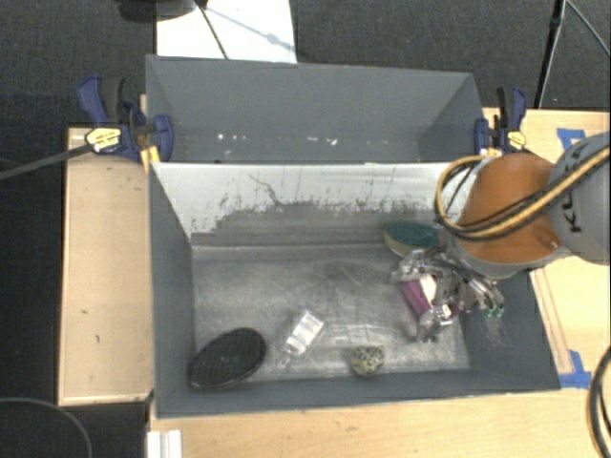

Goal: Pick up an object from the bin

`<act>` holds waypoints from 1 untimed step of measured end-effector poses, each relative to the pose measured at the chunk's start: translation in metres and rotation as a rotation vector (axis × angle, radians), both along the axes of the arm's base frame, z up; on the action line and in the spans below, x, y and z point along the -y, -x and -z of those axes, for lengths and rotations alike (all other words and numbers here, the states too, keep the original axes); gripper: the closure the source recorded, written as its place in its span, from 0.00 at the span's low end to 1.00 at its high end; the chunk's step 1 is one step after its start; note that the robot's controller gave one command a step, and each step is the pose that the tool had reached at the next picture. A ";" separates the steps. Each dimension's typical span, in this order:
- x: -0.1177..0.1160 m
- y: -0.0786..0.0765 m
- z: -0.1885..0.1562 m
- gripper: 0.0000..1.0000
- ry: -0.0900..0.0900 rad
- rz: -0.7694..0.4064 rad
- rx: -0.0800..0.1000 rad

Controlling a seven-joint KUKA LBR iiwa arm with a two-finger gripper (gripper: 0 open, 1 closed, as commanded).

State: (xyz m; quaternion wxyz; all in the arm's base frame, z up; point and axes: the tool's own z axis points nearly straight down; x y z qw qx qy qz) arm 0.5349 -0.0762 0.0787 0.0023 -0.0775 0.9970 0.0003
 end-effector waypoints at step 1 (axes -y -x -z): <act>0.034 0.007 -0.019 0.00 0.002 -0.041 0.003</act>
Offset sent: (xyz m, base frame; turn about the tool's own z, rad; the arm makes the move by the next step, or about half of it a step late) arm -0.0078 -0.0325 0.0174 -0.0446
